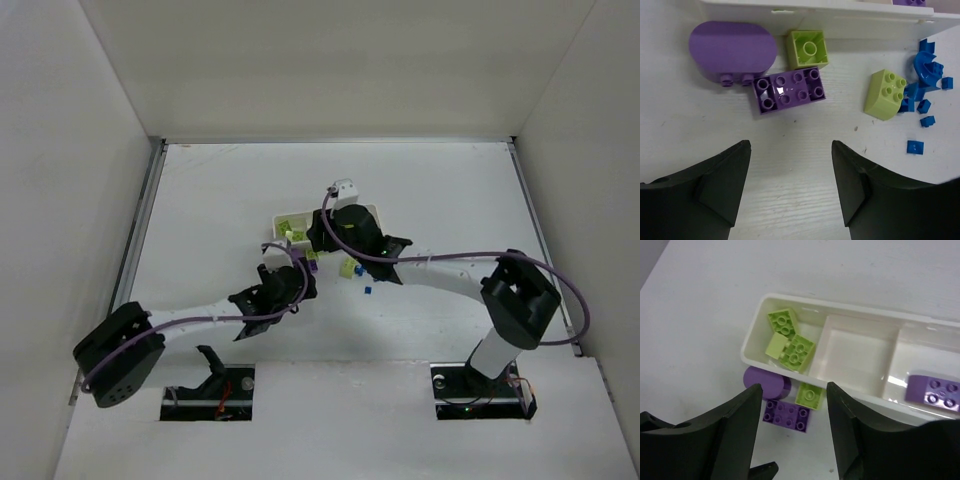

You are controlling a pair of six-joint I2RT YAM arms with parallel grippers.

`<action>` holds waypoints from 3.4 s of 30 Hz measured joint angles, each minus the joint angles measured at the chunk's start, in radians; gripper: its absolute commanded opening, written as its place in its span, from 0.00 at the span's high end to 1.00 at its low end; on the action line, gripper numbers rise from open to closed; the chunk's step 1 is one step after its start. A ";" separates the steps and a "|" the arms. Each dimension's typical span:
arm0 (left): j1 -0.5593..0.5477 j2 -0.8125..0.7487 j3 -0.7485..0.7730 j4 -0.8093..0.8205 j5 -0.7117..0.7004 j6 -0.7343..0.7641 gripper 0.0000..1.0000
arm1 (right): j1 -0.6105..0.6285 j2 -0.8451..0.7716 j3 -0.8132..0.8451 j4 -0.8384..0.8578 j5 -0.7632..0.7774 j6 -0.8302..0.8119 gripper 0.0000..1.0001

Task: Sort the legos into containers by color

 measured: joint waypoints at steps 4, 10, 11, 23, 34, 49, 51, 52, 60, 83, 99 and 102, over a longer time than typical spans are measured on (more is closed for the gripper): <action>-0.034 0.126 0.063 0.027 -0.053 -0.010 0.36 | -0.016 -0.069 -0.095 0.019 0.008 0.003 0.31; -0.048 0.232 0.117 0.020 -0.145 -0.011 0.36 | -0.029 -0.161 -0.231 0.043 0.010 0.018 0.22; -0.049 0.247 0.129 0.016 -0.161 -0.010 0.35 | -0.032 -0.178 -0.249 0.043 0.009 0.024 0.21; -0.058 0.387 0.216 0.009 -0.242 -0.003 0.34 | -0.043 -0.282 -0.353 0.071 -0.009 0.079 0.15; -0.041 0.397 0.217 0.021 -0.254 -0.003 0.66 | -0.043 -0.308 -0.414 0.078 -0.006 0.153 0.38; -0.092 0.067 0.123 0.000 -0.232 0.002 0.73 | 0.009 -0.264 -0.425 0.010 0.081 0.258 0.35; -0.083 0.018 0.125 -0.001 -0.211 0.006 0.73 | 0.009 -0.295 -0.445 0.008 0.100 0.266 0.36; -0.075 0.007 0.131 -0.003 -0.197 0.009 0.72 | 0.009 -0.318 -0.459 0.005 0.111 0.271 0.38; -0.002 0.186 0.372 0.016 -0.034 0.066 0.69 | 0.009 -0.531 -0.591 -0.061 0.186 0.333 0.61; 0.082 0.711 0.843 0.006 0.263 0.104 0.57 | 0.018 -0.661 -0.688 -0.146 0.213 0.368 0.41; 0.129 0.579 0.741 -0.006 0.235 0.121 0.37 | 0.095 -0.372 -0.520 -0.121 0.219 0.374 0.35; 0.143 0.509 0.706 0.003 0.243 0.124 0.43 | 0.098 -0.296 -0.472 -0.115 0.223 0.384 0.35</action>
